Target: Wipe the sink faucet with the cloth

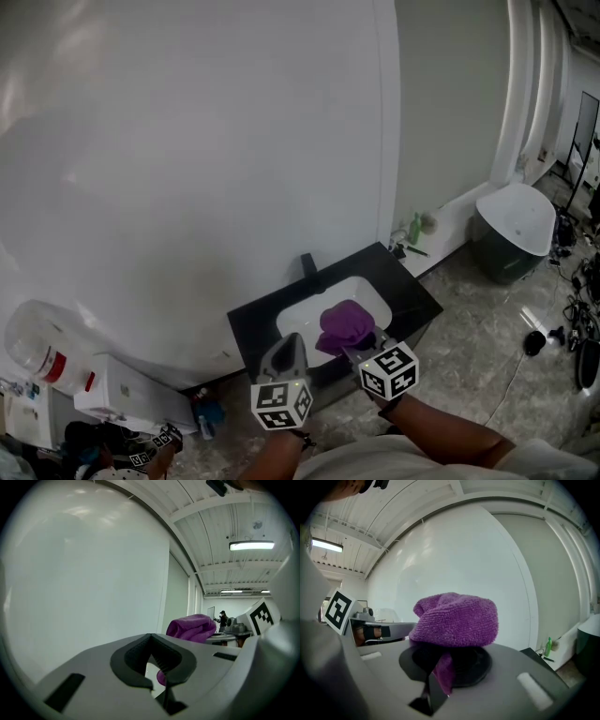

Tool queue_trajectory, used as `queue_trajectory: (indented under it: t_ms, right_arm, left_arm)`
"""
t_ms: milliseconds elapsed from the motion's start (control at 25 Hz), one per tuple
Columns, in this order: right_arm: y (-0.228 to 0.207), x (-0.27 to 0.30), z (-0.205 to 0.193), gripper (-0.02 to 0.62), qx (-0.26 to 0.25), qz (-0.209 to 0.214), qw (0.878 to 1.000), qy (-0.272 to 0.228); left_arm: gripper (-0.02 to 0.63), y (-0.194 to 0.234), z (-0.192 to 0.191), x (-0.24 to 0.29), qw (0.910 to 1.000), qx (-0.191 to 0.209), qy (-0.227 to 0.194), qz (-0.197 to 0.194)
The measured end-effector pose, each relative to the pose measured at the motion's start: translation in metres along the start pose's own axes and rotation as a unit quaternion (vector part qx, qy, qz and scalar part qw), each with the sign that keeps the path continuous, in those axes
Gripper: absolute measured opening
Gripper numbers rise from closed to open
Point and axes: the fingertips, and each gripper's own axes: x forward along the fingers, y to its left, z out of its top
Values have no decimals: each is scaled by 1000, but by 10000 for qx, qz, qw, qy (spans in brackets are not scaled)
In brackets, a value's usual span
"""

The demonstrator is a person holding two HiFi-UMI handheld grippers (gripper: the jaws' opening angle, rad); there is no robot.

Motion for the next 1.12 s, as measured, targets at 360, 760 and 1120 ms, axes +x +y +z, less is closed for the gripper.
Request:
queue_trajectory:
  t_ms: [360, 760, 1120]
  right_arm:
    - [-30, 29, -12, 48, 157, -106, 9998, 79]
    - [-148, 138, -25, 48, 266, 528, 9972, 466]
    - [-238, 262, -60, 48, 453, 1019, 9873, 1132]
  left_arm:
    - [5, 14, -17, 37, 9998, -99, 152, -96]
    - [5, 48, -35, 176, 9981, -290, 316, 445]
    - [5, 85, -70, 260, 9913, -528, 708, 974]
